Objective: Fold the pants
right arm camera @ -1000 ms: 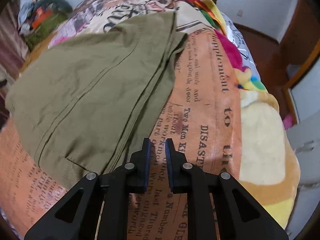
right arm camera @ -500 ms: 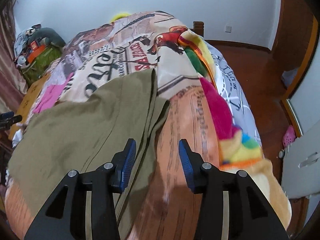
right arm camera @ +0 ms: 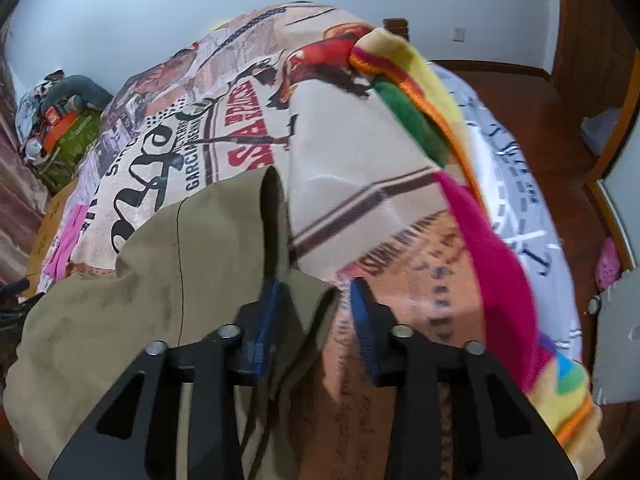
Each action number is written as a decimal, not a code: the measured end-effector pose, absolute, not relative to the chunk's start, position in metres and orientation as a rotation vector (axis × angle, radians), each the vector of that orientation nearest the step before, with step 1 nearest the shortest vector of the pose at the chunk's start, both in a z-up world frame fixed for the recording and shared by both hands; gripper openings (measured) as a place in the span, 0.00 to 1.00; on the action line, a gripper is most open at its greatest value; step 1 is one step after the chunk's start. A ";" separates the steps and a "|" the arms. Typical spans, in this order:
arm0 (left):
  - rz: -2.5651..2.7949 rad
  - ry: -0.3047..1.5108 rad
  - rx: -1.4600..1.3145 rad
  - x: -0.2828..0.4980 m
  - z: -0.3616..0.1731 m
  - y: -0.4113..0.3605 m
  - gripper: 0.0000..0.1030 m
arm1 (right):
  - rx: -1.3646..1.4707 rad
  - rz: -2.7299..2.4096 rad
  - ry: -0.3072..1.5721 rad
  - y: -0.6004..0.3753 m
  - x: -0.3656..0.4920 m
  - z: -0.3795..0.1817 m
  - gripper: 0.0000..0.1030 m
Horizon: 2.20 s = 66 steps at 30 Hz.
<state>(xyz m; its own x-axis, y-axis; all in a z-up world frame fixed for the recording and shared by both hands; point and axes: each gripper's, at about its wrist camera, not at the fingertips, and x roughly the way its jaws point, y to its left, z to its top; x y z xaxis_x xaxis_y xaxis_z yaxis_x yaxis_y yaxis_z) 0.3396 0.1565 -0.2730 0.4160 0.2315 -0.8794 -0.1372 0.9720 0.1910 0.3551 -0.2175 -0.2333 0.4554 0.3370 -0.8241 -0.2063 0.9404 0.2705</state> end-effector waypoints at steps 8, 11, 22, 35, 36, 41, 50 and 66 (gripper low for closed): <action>0.243 1.112 0.026 0.336 -0.284 0.163 0.99 | 0.074 0.338 0.975 -0.210 0.351 -0.224 0.11; 0.251 1.105 0.039 0.335 -0.284 0.161 0.99 | 0.046 0.342 0.892 -0.207 0.352 -0.202 0.10; 0.276 1.090 0.075 0.333 -0.286 0.155 0.99 | 0.048 0.269 0.965 -0.203 0.385 -0.216 0.13; 0.272 1.080 0.040 0.331 -0.288 0.159 0.99 | 0.066 0.387 0.929 -0.174 0.395 -0.195 0.54; 0.272 1.081 0.040 0.331 -0.287 0.160 0.99 | 0.071 0.379 0.937 -0.171 0.400 -0.200 0.54; 0.275 1.057 0.061 0.329 -0.286 0.158 0.88 | 0.121 0.370 1.018 -0.160 0.415 -0.221 0.30; 0.438 1.114 0.119 0.329 -0.305 0.172 0.39 | -0.048 0.297 0.932 -0.149 0.409 -0.224 0.06; 0.406 1.058 0.146 0.305 -0.266 0.172 0.68 | 0.008 0.338 0.930 -0.163 0.370 -0.159 0.58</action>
<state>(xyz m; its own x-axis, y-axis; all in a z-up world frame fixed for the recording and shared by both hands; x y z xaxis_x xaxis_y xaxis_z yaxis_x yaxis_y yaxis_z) 0.3048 0.1716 -0.2664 0.4252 0.3922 -0.8157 -0.2538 0.9167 0.3085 0.3696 -0.1627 -0.1595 0.5493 0.2889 -0.7841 -0.2819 0.9474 0.1515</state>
